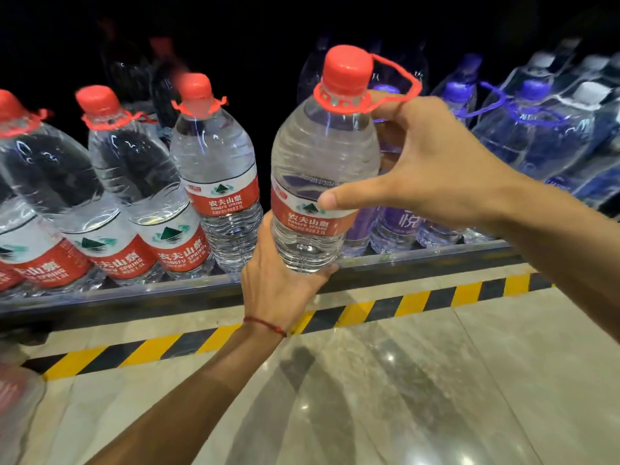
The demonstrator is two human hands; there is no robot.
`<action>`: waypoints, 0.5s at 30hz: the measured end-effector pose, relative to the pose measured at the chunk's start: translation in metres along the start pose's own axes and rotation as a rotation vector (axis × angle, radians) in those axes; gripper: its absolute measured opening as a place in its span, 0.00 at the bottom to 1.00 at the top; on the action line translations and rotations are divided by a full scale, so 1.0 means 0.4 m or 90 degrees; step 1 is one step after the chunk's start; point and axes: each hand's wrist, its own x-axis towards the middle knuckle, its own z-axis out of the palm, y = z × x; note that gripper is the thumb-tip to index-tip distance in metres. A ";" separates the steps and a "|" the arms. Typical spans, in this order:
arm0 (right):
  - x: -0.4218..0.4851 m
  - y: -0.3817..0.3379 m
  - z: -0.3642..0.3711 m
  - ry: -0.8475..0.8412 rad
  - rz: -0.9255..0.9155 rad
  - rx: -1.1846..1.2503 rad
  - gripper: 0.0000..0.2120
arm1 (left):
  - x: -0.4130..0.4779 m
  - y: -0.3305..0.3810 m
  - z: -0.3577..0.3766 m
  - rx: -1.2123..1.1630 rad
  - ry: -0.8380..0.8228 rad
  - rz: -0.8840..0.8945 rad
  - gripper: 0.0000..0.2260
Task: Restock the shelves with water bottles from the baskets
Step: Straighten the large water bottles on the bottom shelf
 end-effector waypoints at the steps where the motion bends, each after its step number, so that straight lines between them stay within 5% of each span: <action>1: 0.007 -0.001 -0.003 0.003 0.000 0.006 0.30 | 0.004 0.002 0.008 -0.005 0.013 -0.004 0.48; 15: 0.088 0.061 -0.003 -0.043 -0.034 0.022 0.32 | 0.059 -0.027 0.116 -0.023 0.087 -0.080 0.56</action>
